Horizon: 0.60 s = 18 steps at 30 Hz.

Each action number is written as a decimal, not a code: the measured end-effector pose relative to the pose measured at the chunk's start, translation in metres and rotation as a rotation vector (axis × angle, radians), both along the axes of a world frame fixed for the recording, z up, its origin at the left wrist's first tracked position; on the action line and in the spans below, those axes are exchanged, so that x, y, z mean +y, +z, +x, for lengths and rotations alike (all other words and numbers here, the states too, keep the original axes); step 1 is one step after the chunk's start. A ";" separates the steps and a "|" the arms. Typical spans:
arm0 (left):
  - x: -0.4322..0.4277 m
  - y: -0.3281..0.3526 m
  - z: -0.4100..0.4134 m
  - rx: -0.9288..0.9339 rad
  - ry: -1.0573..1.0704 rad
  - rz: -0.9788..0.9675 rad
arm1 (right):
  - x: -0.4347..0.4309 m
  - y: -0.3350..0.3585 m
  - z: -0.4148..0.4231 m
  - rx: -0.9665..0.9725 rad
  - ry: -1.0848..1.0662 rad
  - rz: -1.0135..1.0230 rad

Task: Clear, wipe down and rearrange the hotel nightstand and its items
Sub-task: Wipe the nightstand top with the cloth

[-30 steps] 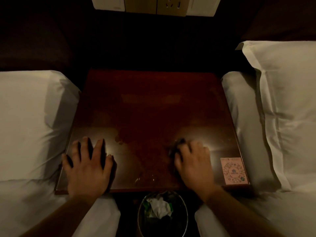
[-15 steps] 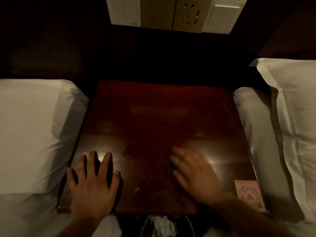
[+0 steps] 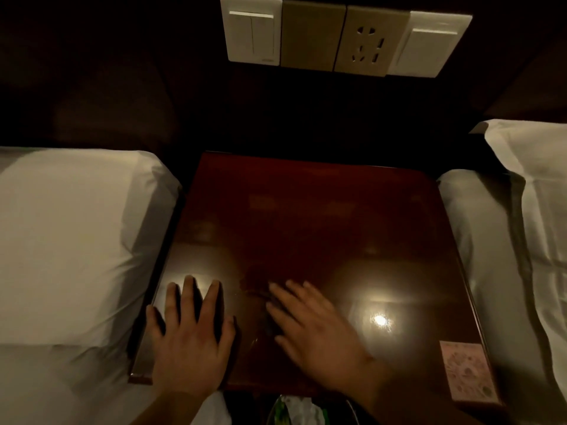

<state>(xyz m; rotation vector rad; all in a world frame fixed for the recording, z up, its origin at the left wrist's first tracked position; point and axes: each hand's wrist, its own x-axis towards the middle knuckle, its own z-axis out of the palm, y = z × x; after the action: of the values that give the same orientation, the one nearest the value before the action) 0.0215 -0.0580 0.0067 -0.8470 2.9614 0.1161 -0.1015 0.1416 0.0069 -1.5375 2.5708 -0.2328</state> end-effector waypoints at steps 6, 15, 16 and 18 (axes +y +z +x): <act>0.000 -0.002 -0.001 0.015 -0.010 -0.008 | -0.006 0.010 -0.118 0.076 -0.706 0.033; -0.005 -0.010 0.006 0.241 0.034 0.117 | -0.175 0.012 -0.057 0.107 -0.238 0.036; -0.005 -0.009 0.007 0.294 0.054 0.156 | -0.172 0.010 -0.036 0.095 -0.115 0.024; -0.006 -0.006 0.007 0.373 0.091 0.216 | -0.142 0.010 -0.011 0.063 0.035 -0.031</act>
<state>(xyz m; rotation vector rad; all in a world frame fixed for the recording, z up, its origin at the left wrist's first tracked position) 0.0289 -0.0636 0.0005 -1.0276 3.1574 0.6547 -0.1126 -0.0009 0.0169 -1.6239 2.5973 -0.2246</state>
